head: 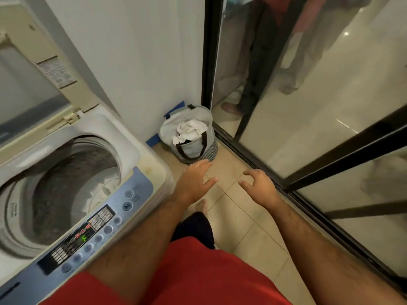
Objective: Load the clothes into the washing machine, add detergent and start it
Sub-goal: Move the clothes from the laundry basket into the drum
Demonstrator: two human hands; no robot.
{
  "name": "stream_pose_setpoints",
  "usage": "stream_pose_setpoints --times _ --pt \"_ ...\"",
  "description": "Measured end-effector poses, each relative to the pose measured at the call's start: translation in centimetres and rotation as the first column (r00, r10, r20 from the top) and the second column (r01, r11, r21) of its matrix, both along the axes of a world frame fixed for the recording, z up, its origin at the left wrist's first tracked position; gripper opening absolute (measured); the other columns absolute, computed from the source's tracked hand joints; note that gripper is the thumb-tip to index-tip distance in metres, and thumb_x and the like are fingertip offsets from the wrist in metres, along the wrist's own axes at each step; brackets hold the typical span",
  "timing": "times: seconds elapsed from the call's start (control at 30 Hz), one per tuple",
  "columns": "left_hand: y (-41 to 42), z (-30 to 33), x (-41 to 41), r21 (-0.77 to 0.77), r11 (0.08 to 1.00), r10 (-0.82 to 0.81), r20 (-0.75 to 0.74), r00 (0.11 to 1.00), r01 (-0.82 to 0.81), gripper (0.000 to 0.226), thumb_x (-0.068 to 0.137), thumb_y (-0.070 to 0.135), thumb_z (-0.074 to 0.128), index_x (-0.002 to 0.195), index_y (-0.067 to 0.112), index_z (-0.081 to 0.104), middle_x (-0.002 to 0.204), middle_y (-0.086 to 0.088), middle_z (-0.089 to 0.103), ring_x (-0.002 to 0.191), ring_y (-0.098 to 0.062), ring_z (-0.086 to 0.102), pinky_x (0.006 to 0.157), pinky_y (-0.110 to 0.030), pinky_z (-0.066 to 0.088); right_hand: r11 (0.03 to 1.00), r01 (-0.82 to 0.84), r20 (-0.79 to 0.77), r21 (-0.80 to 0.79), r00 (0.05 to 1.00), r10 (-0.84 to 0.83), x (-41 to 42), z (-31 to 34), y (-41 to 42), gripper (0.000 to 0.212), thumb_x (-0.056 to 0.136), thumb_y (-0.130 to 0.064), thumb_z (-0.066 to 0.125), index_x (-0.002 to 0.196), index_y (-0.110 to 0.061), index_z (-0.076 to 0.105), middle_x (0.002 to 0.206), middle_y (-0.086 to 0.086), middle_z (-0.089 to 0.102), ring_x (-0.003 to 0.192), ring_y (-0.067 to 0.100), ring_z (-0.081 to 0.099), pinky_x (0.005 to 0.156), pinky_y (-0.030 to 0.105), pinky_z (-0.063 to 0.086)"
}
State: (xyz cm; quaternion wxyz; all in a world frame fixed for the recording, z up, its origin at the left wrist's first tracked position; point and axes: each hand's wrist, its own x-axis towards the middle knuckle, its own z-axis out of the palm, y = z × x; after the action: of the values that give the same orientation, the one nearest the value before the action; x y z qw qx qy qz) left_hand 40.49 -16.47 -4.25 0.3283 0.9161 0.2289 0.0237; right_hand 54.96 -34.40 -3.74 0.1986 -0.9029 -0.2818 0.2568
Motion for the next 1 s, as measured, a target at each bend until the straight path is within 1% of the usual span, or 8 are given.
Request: stream_pose_setpoints --times 0.27,0.43,0.57,0.73,0.8,0.87,0.93,1.0 --pt "5.6 -2.8 8.3 -0.088 0.989 0.115 -0.029 0.993 -0.118 0.054 0.089 0.038 0.061 0.136 0.014 0.05 0.137 -0.004 0.052 0.126 -0.02 0.048 0.106 -0.035 0.039 0.991 -0.125 0.014 -0.039 0.992 0.125 8.9 -1.7 8.2 0.048 0.092 -0.041 0.06 0.132 -0.015 0.058 0.139 0.006 0.054 0.13 0.02 0.048 0.107 0.033 0.038" --pt "11.6 -4.6 12.7 -0.179 0.945 0.258 -0.098 0.961 -0.272 0.049 0.088 0.037 0.061 0.132 0.016 0.053 0.129 0.0 0.057 0.118 -0.016 0.053 0.099 -0.032 0.044 0.958 -0.264 -0.084 -0.115 0.963 0.255 15.5 -3.0 16.0 0.049 0.093 -0.041 0.06 0.134 -0.014 0.057 0.14 0.007 0.053 0.13 0.02 0.047 0.106 0.027 0.035" --pt "15.7 -5.8 15.5 -0.217 0.911 0.316 -0.176 0.932 -0.35 0.047 0.091 0.033 0.059 0.134 0.016 0.051 0.133 -0.001 0.055 0.121 -0.014 0.05 0.097 -0.023 0.037 0.943 -0.289 -0.147 -0.166 0.953 0.266 19.8 -3.9 21.0 0.05 0.092 -0.042 0.06 0.133 -0.015 0.056 0.139 0.008 0.053 0.123 0.022 0.053 0.101 0.031 0.042" --pt "20.3 -9.4 18.5 -0.271 0.84 0.408 -0.254 0.877 -0.469 0.053 0.09 0.039 0.058 0.137 0.017 0.047 0.138 -0.002 0.052 0.127 -0.018 0.048 0.103 -0.035 0.041 0.957 -0.254 -0.237 -0.141 0.947 0.217 23.1 -7.3 26.1 0.044 0.091 -0.034 0.064 0.129 -0.013 0.06 0.133 0.003 0.055 0.109 0.021 0.063 0.087 0.026 0.047" --pt "22.0 -11.4 19.9 -0.293 0.799 0.451 -0.287 0.845 -0.526 0.055 0.09 0.038 0.059 0.14 0.018 0.045 0.142 -0.002 0.049 0.13 -0.018 0.044 0.105 -0.032 0.038 0.957 -0.259 -0.274 -0.128 0.937 0.217 24.1 -9.7 28.7 0.038 0.089 -0.03 0.066 0.122 -0.01 0.064 0.125 0.008 0.061 0.107 0.024 0.064 0.091 0.036 0.052" --pt "23.9 -13.7 21.2 -0.319 0.753 0.494 -0.304 0.815 -0.575 0.056 0.091 0.036 0.059 0.141 0.017 0.044 0.144 -0.003 0.047 0.132 -0.018 0.043 0.105 -0.029 0.034 0.948 -0.291 -0.318 -0.13 0.918 0.238 24.9 -12.4 31.9 0.032 0.088 -0.026 0.065 0.112 -0.005 0.067 0.112 0.014 0.067 0.1 0.028 0.065 0.088 0.045 0.053" --pt "25.5 -15.9 22.4 -0.348 0.711 0.527 -0.313 0.79 -0.611 0.056 0.092 0.035 0.06 0.142 0.016 0.043 0.145 -0.004 0.045 0.132 -0.019 0.042 0.108 -0.031 0.034 0.932 -0.341 -0.341 -0.123 0.897 0.283 25.7 -15.7 34.7 0.035 0.088 -0.032 0.065 0.116 -0.01 0.067 0.112 0.01 0.067 0.101 0.026 0.066 0.087 0.04 0.053" --pt "27.2 -18.5 23.7 -0.361 0.668 0.564 -0.326 0.759 -0.651 0.057 0.093 0.034 0.059 0.143 0.016 0.041 0.144 -0.005 0.045 0.131 -0.02 0.044 0.108 -0.037 0.038 0.913 -0.385 -0.349 -0.133 0.881 0.321 26.8 -19.6 37.7 0.039 0.09 -0.033 0.065 0.122 -0.01 0.063 0.12 0.008 0.062 0.106 0.022 0.063 0.088 0.028 0.048"
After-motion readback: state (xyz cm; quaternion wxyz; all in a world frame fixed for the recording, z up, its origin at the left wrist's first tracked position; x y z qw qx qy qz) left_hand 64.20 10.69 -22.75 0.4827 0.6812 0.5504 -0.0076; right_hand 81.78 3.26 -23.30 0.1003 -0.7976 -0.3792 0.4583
